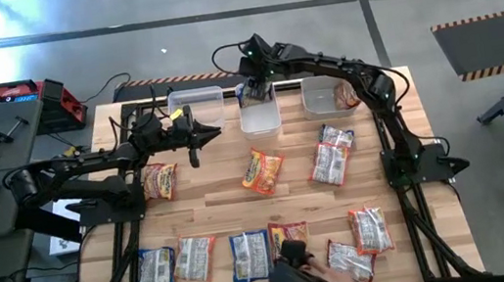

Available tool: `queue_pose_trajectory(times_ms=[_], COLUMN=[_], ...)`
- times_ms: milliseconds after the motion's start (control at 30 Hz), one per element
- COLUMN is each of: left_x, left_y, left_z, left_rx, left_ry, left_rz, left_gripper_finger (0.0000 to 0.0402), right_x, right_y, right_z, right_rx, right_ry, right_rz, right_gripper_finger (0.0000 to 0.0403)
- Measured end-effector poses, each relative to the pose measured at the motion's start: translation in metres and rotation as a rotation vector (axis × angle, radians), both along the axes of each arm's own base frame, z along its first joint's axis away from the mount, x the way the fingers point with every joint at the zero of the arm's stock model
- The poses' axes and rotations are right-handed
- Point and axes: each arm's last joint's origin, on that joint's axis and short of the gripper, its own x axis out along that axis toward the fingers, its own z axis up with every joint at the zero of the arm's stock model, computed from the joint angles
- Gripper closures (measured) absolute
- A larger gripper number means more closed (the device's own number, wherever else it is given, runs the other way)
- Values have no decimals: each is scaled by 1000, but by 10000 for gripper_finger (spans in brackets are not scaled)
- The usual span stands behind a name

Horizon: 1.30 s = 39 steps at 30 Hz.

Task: Sort Maruchan noodles
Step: Put the blue noodle pack into the white bin

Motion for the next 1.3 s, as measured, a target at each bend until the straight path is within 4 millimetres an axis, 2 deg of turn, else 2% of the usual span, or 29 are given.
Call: queue_pose_trajectory(times_ms=[200,300,367,600,767,900,1067,1300], left_x=[0,0,0,0,0,0,0,0], left_y=[0,0,0,0,0,0,0,0], left_z=[0,0,0,0,0,0,-1,-1], left_rx=[1,2,2,9,9,7,6,6], left_ry=[0,0,0,1,1,4,7,7], left_rz=[0,0,0,0,0,0,0,0], left_gripper_finger=[376,376,376,376,376,376,376,376], right_x=[-11,-19,-25,-30,-20,-11,-8,-10], right_y=[8,13,15,27,26,18,9,-3], right_z=[35,47,48,33,1,-24,-35,-33], right_rx=[-48,-19,45,299,365,360,297,277], right_ry=[-41,-44,-33,7,77,102,116,55], right_rz=[20,37,65,184,187,174,123,69], right_gripper_finger=[235,255,279,392,384,397,399,402])
